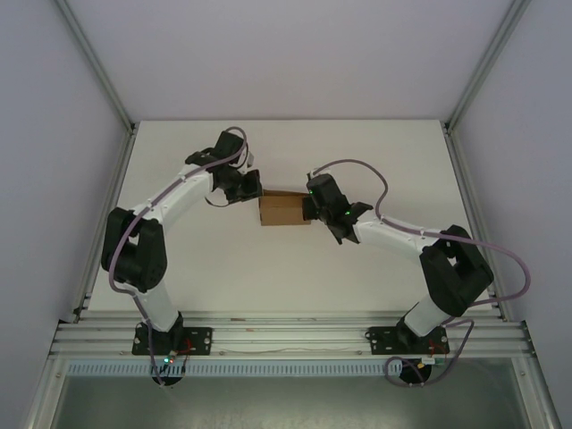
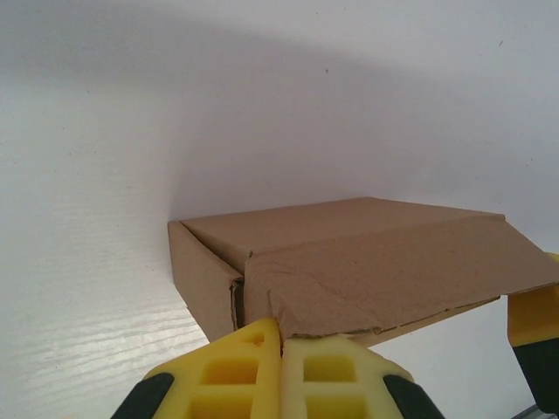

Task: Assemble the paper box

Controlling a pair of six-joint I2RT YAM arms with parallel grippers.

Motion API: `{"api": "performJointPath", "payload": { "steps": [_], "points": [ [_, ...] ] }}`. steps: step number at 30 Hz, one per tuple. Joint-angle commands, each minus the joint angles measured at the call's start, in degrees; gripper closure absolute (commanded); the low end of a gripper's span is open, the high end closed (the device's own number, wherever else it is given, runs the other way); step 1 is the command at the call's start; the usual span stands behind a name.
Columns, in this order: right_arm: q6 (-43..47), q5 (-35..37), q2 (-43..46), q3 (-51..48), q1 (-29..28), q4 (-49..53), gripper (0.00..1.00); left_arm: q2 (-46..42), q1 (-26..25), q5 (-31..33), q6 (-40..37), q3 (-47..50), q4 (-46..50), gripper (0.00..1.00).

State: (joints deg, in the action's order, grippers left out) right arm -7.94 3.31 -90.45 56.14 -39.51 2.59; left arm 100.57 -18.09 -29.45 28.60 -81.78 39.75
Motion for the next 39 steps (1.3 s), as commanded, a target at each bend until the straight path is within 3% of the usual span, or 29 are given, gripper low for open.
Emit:
{"api": "performJointPath", "payload": {
  "steps": [1, 11, 16, 22, 27, 33, 39],
  "points": [
    [-0.15, -1.55, -1.39, -1.28, -1.01, 8.68, 1.0, 1.22, -0.51, -1.11, -1.0, -2.14, 4.89, 1.0],
    [3.29, -0.9, -0.98, -5.39, -1.01, 1.85, 1.0, 0.41, -4.81, 15.57, -4.19, 5.89, -1.17, 1.0],
    [8.34, -0.96, -1.39, -8.49, -1.01, -2.23, 1.0, -0.38, -6.63, 19.04, -3.54, 10.95, -4.69, 1.0],
    [7.95, -1.11, 0.72, -11.21, -1.06, -3.51, 1.0, -1.69, -8.15, 22.83, -3.78, 16.01, -6.7, 1.0],
    [6.5, -3.1, 4.11, -12.76, -1.0, -6.04, 0.87, -1.85, -9.77, 26.5, -4.59, 18.06, -8.39, 1.0],
    [4.25, -7.0, 6.74, -4.81, 0.38, -0.72, 0.44, -1.28, -11.01, 26.83, -5.48, 17.11, -9.32, 1.0],
    [0.32, -12.87, 8.73, -2.62, 3.55, -1.22, 0.3, -1.08, -11.36, 27.2, -5.65, 16.66, -9.44, 1.0]
  ]
}}
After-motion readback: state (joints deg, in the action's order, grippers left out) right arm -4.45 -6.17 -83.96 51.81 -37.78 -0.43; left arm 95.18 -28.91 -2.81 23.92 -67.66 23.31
